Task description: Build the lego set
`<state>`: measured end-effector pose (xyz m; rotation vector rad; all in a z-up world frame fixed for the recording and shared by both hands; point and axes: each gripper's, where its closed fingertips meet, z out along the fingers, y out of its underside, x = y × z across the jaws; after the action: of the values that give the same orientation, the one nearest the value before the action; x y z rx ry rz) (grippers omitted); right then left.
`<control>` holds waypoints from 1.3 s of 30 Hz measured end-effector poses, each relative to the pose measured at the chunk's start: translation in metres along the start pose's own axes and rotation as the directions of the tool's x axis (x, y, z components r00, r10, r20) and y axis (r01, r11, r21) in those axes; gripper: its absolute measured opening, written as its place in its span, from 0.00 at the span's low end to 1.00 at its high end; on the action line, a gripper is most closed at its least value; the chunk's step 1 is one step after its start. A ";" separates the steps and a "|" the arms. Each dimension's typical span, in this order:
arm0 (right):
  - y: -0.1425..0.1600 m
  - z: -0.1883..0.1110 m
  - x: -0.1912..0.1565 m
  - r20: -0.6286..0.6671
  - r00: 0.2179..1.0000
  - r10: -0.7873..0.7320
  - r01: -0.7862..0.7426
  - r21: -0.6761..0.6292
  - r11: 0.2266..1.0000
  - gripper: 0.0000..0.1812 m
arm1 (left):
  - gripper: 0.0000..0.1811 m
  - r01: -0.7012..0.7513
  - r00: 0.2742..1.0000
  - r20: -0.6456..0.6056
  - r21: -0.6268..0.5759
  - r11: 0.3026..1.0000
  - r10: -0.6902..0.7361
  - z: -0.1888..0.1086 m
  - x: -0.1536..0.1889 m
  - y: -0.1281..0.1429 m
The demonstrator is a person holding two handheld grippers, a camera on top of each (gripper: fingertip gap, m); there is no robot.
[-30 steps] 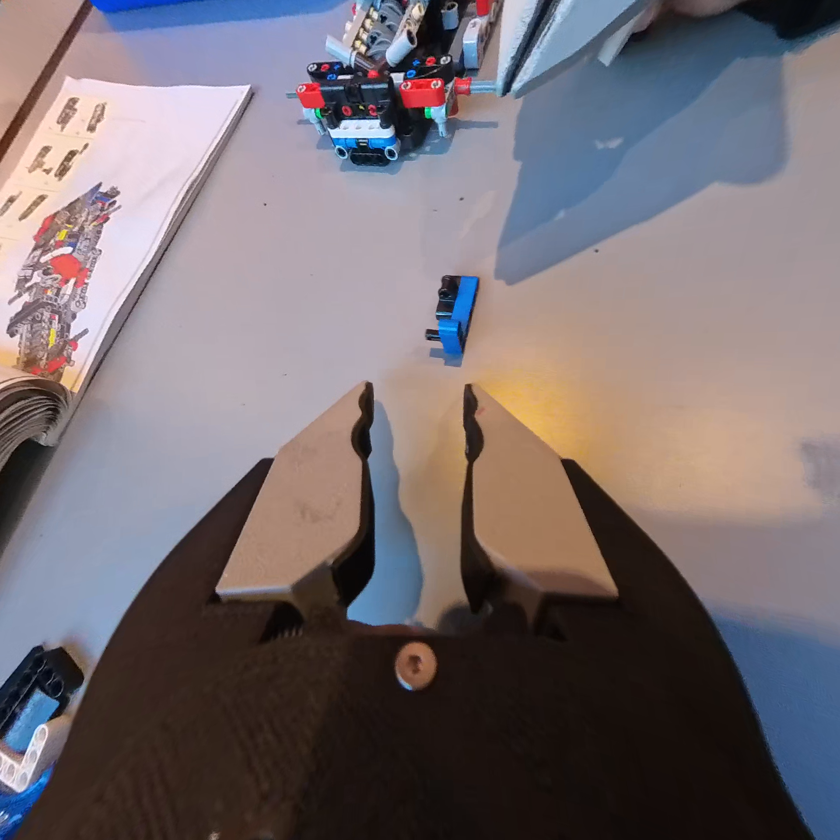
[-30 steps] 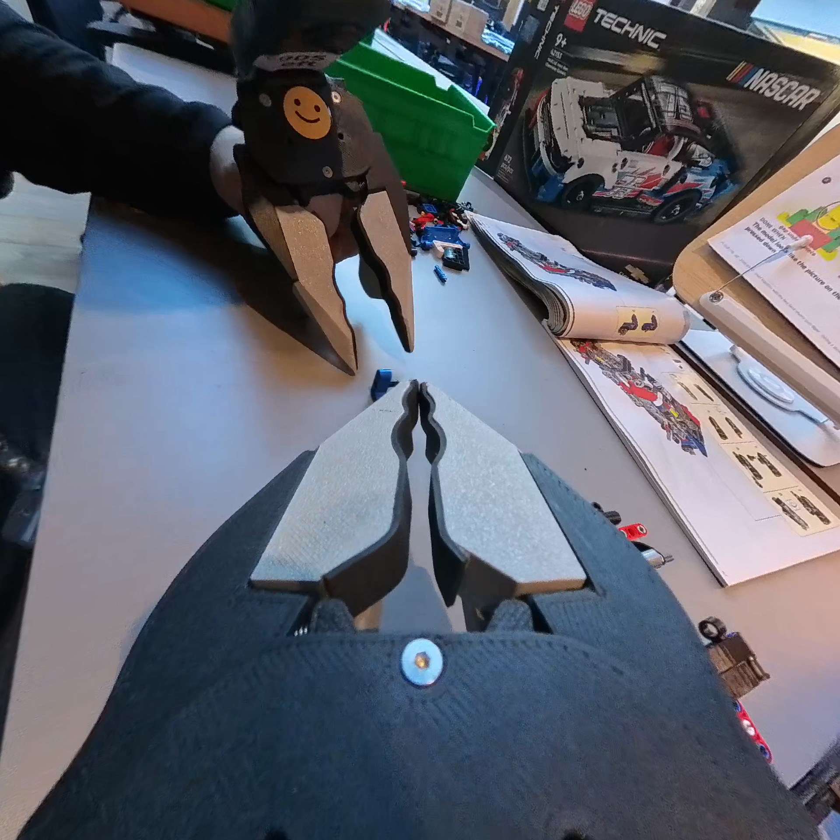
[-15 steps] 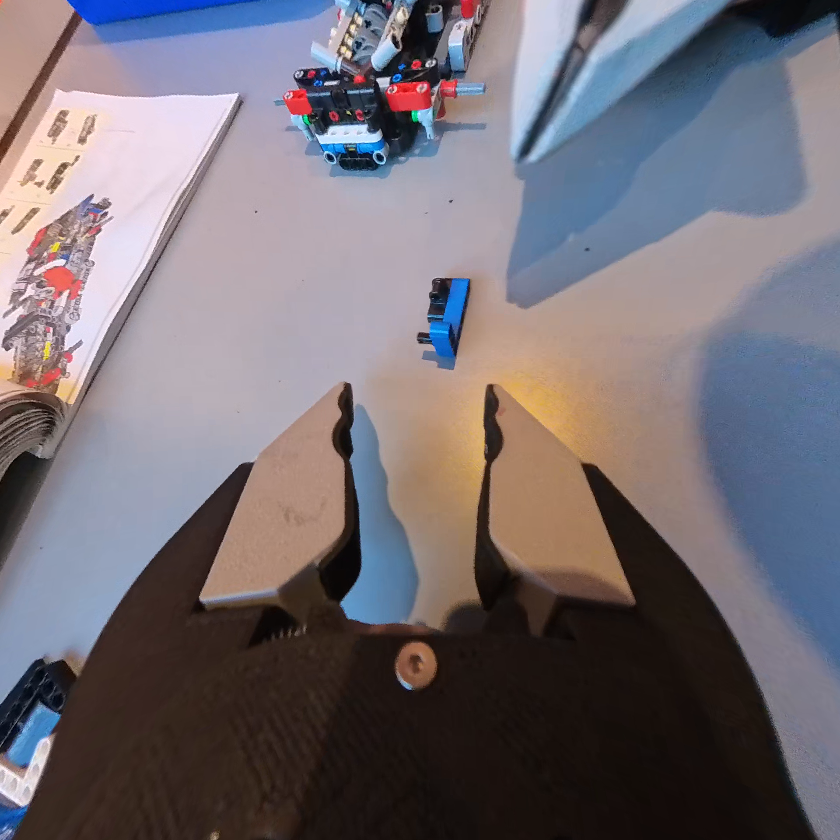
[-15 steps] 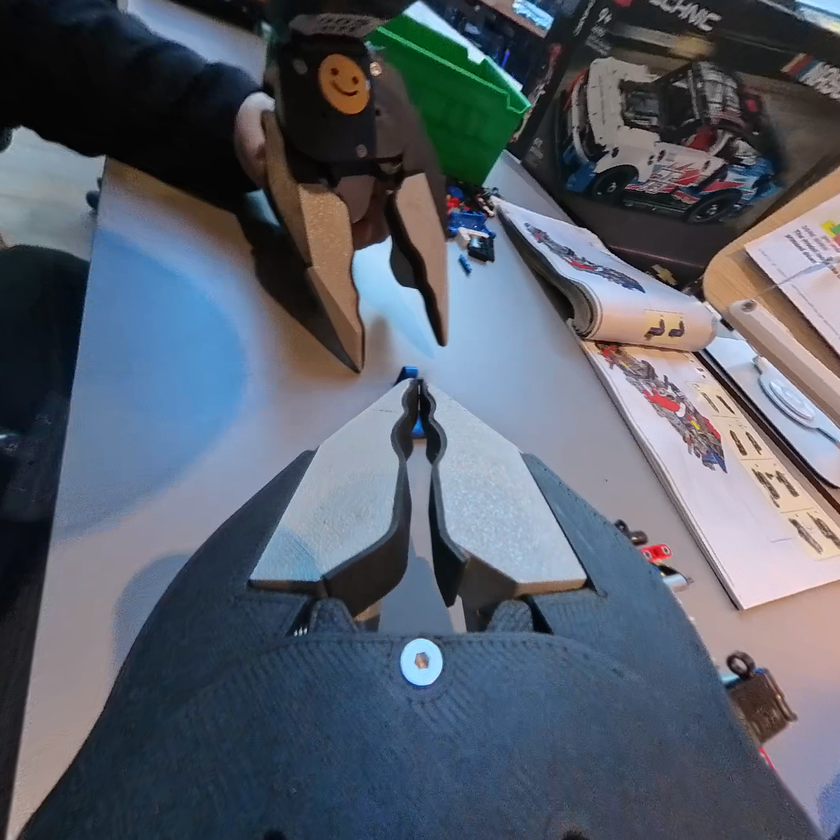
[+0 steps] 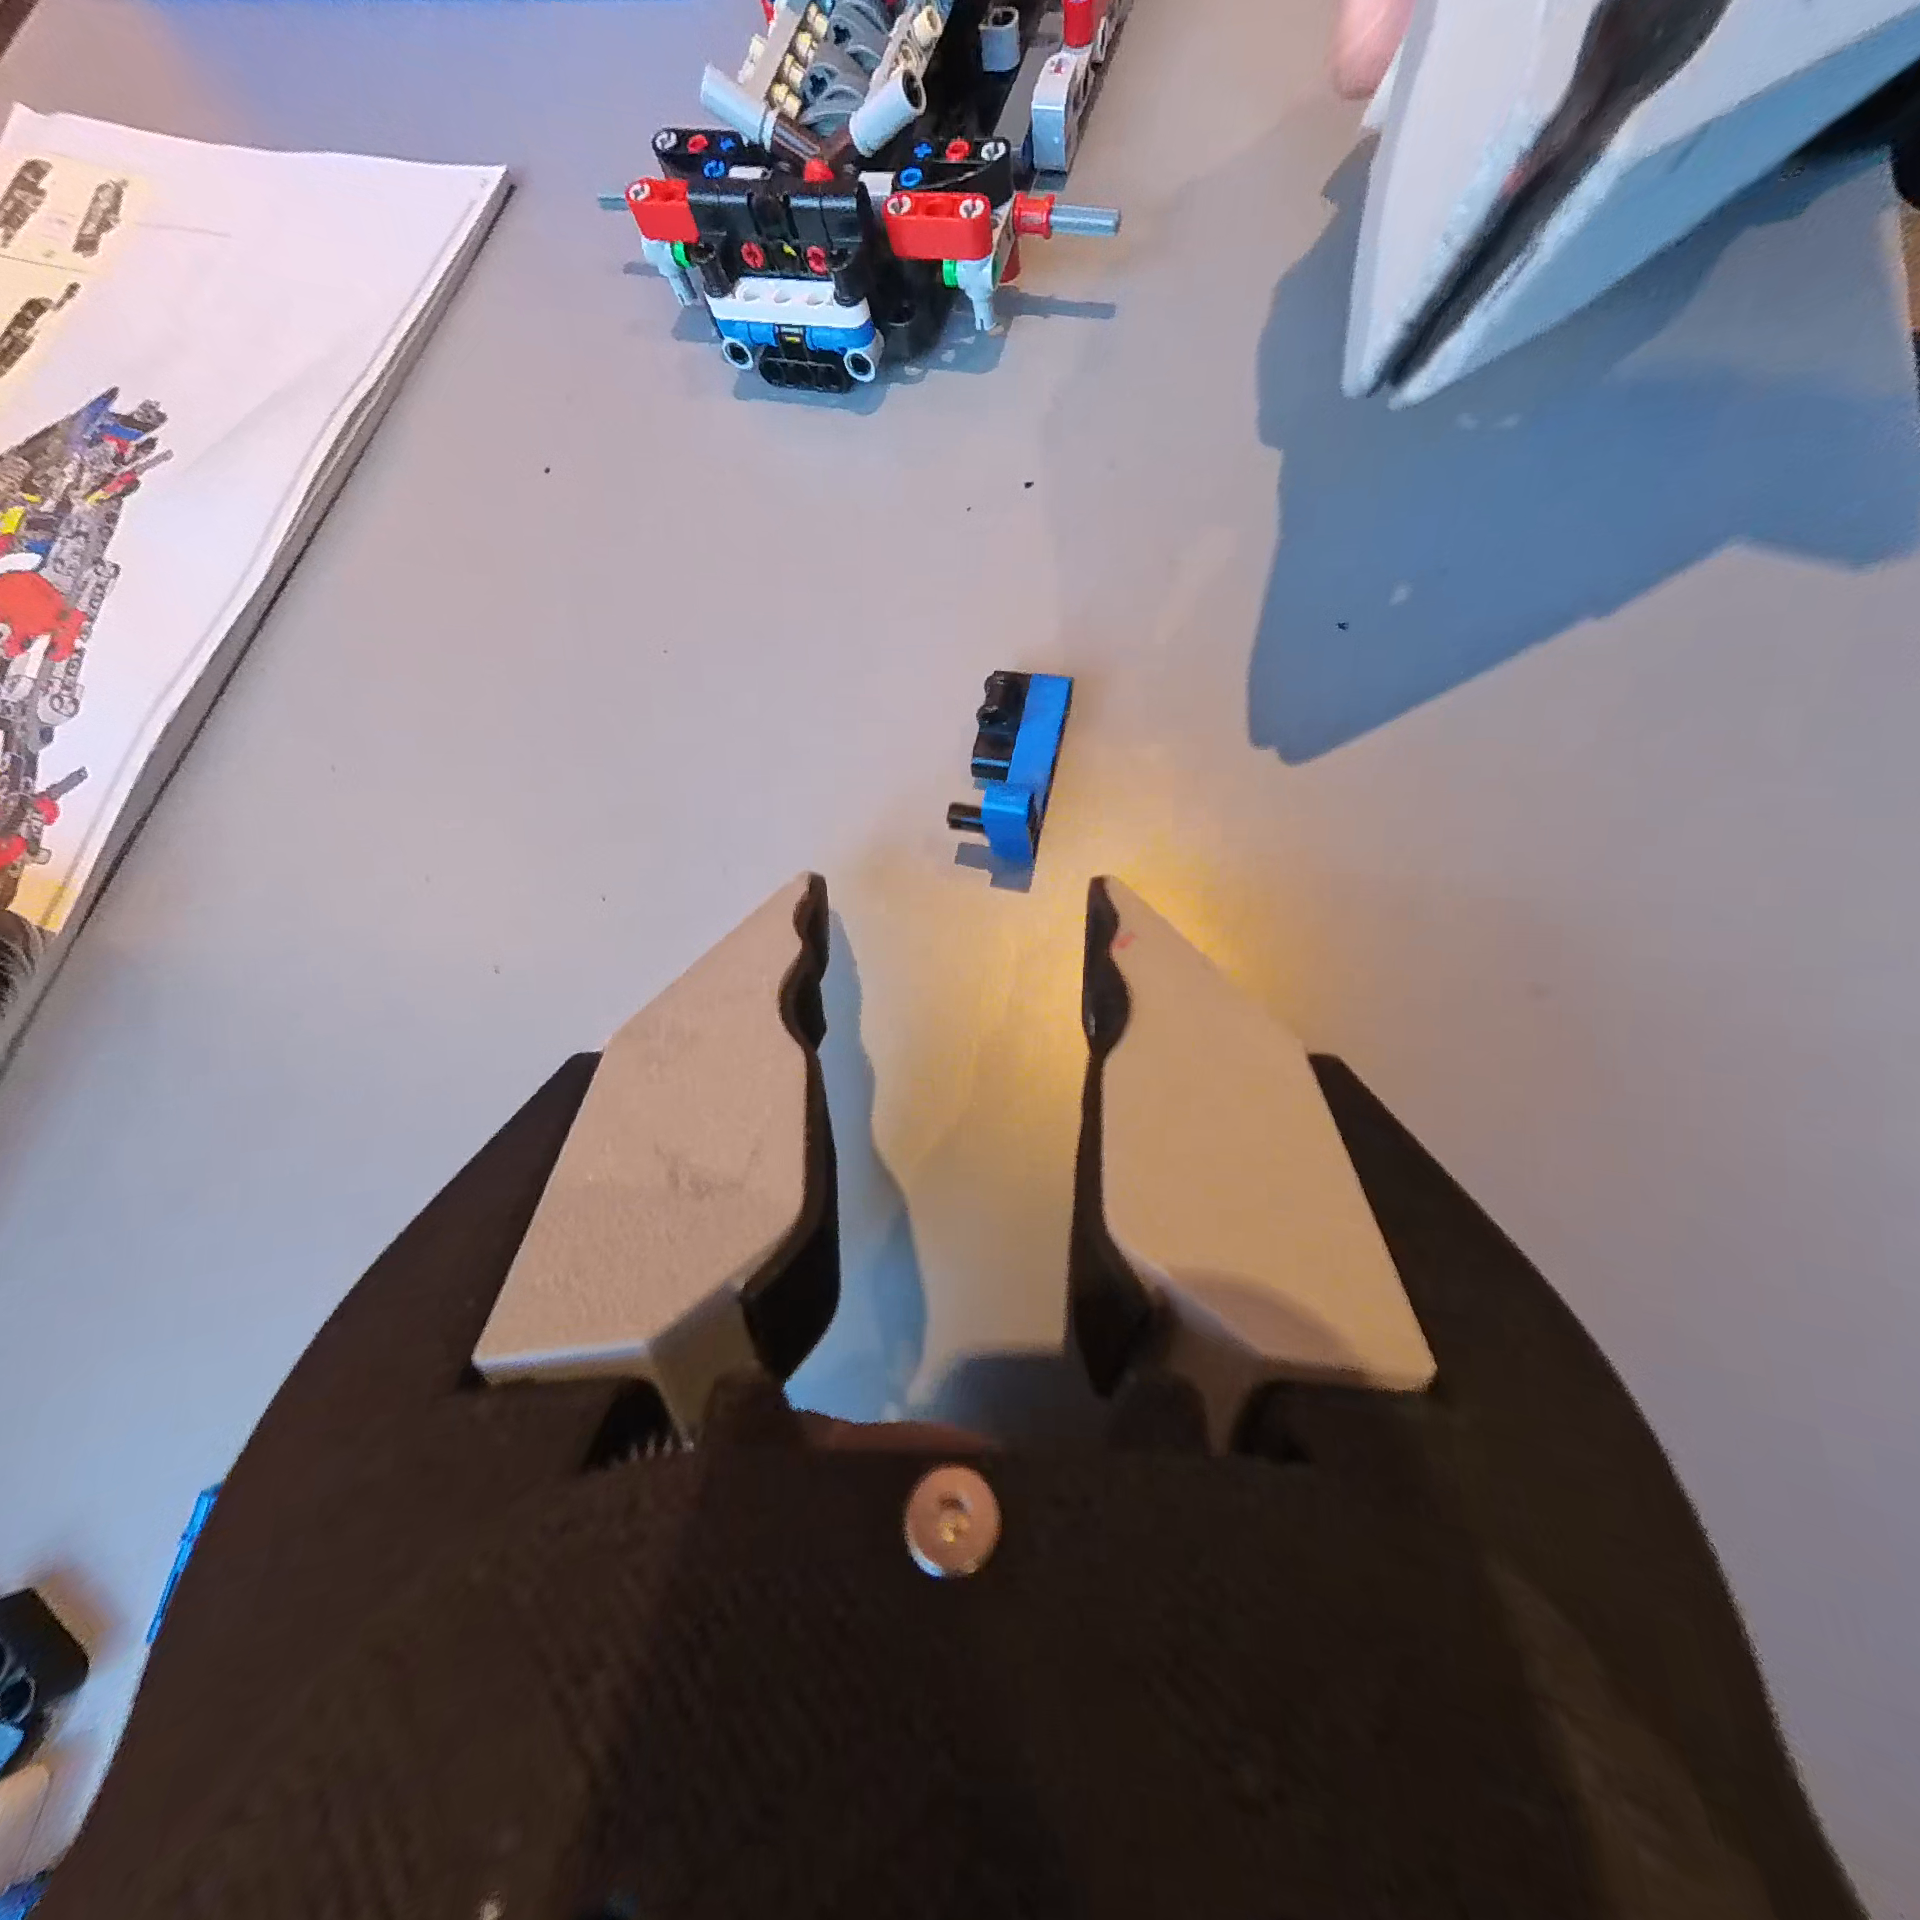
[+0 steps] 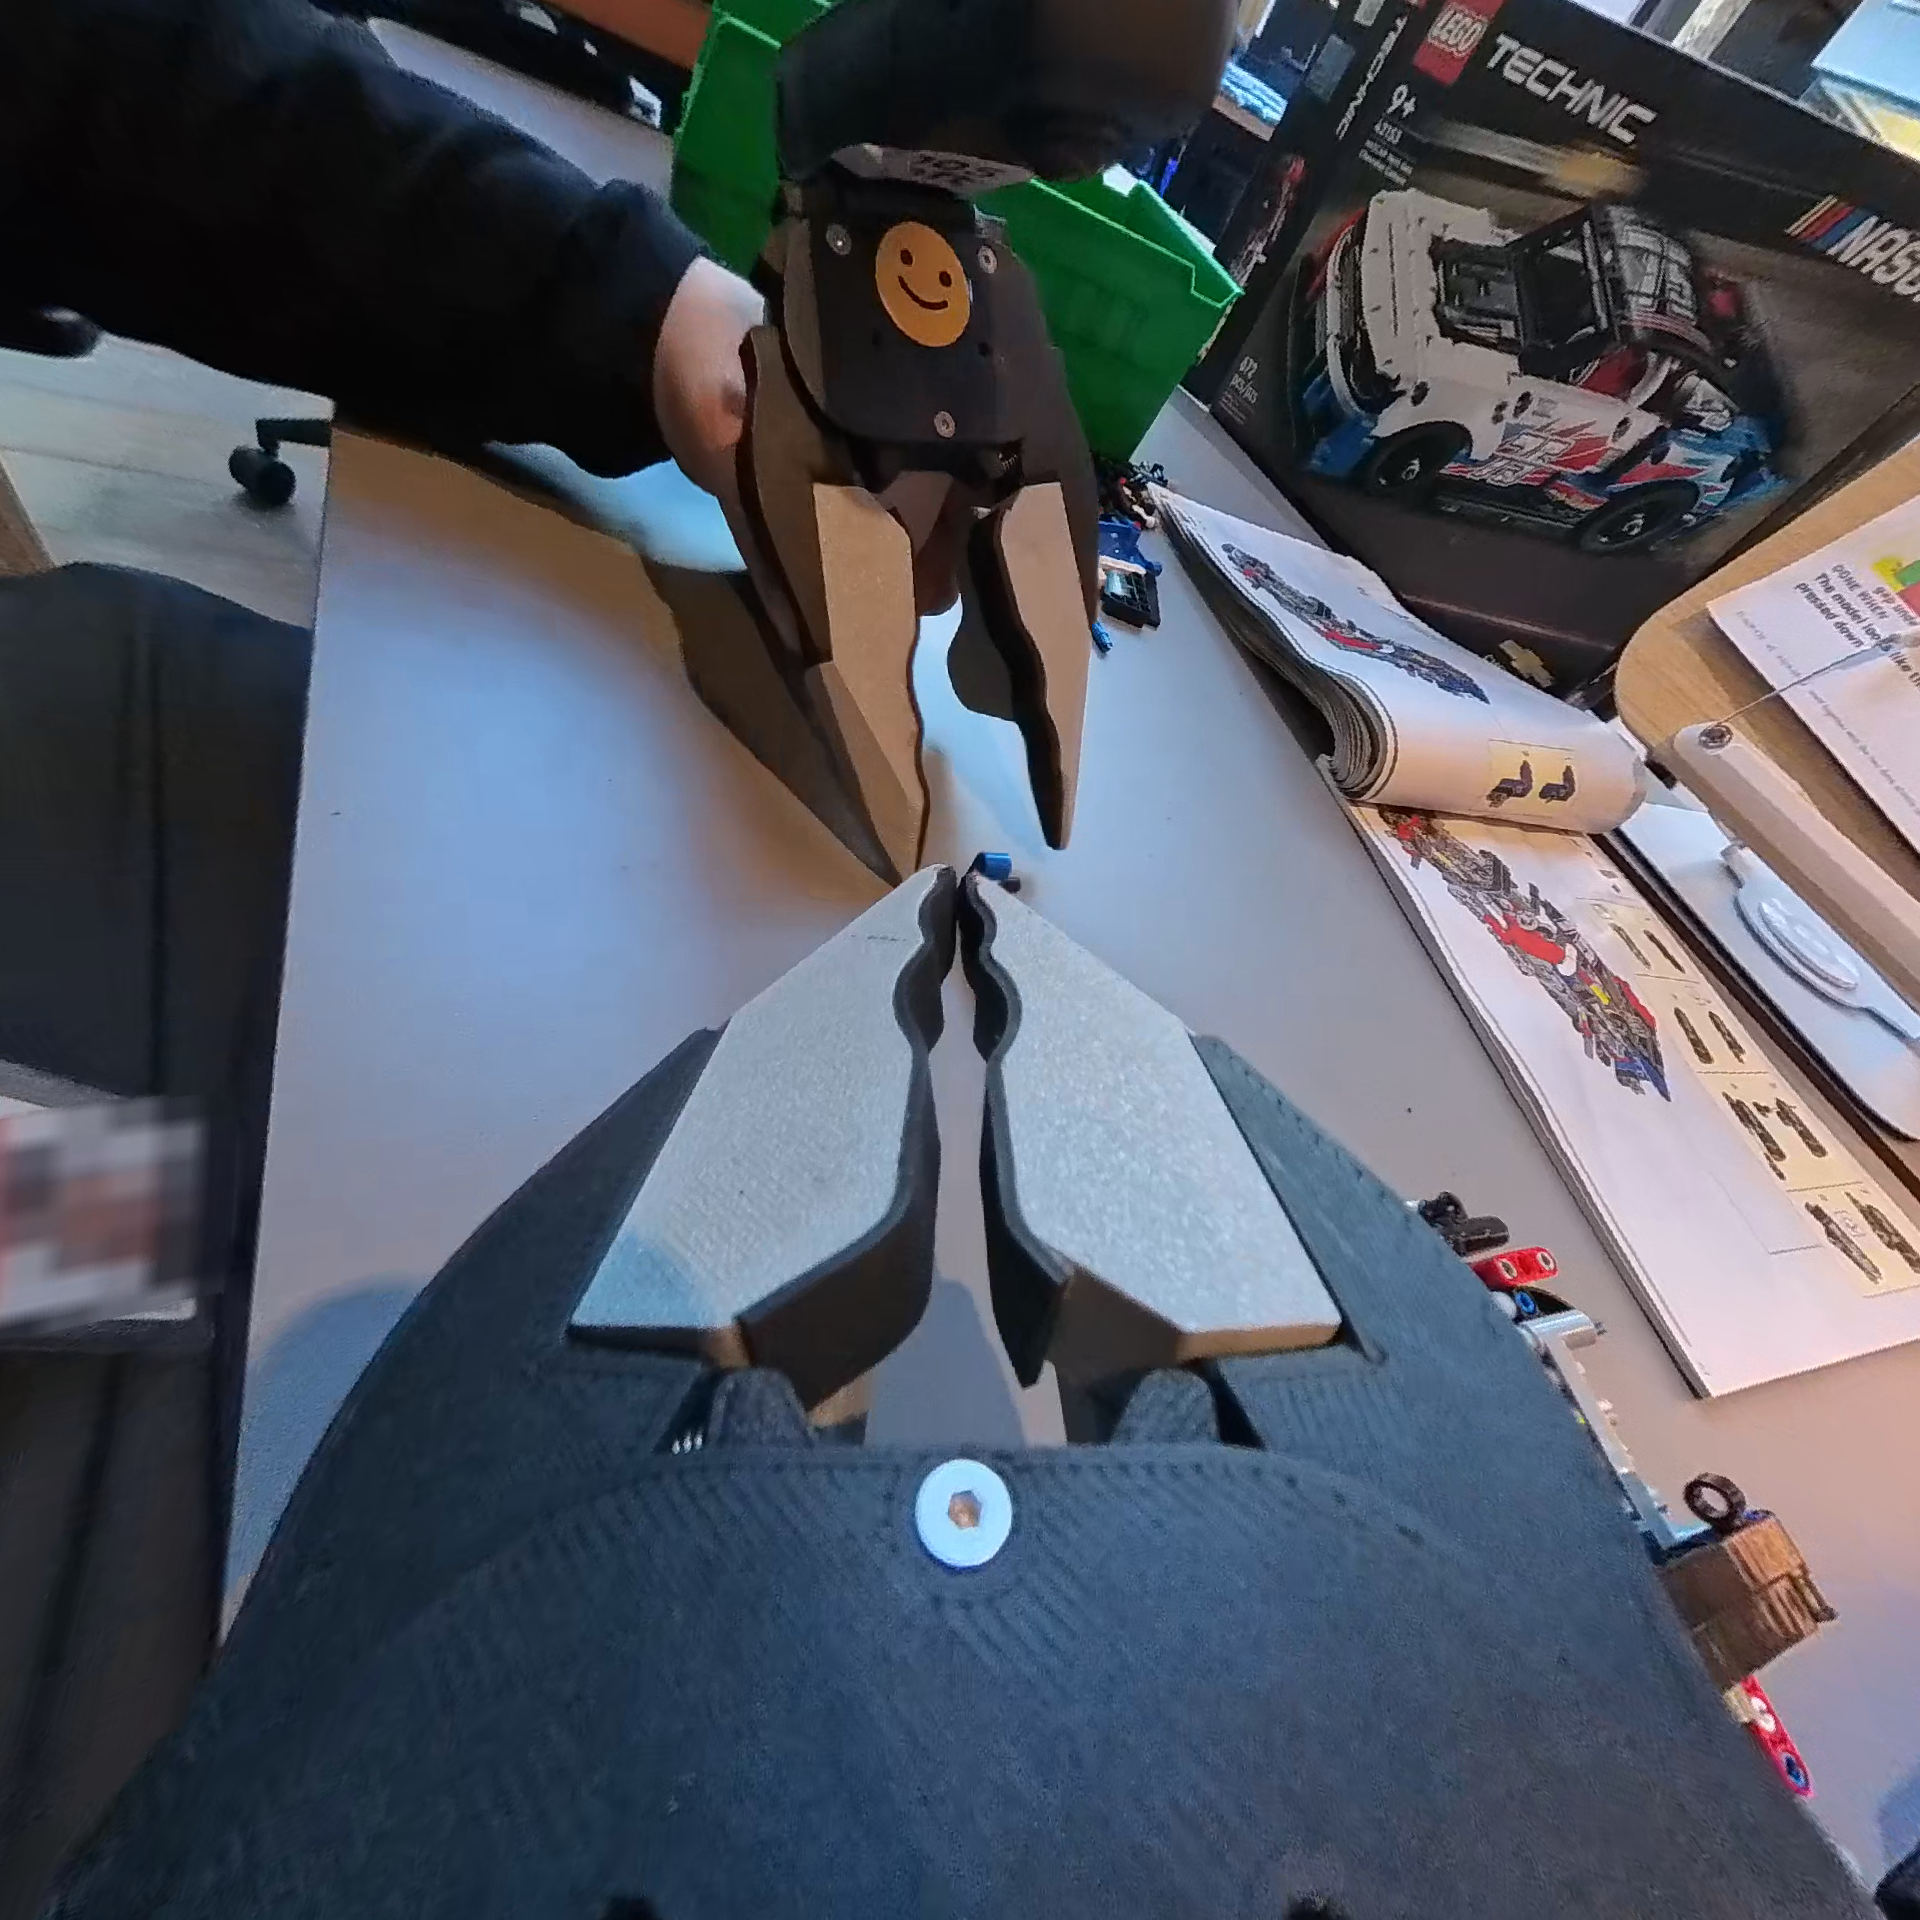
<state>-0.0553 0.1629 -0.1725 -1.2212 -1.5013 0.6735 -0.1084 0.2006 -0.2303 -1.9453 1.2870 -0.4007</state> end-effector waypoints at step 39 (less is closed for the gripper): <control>0.000 0.002 0.012 0.001 0.995 0.100 -0.100 0.018 0.995 0.00 | 0.07 -0.072 0.997 -0.023 0.000 0.997 0.072 0.025 0.003 -0.021</control>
<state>-0.0569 0.1744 -0.1688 -1.2890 -1.4382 0.7519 -0.0780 0.2127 -0.2324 -1.8945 1.3676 -0.3875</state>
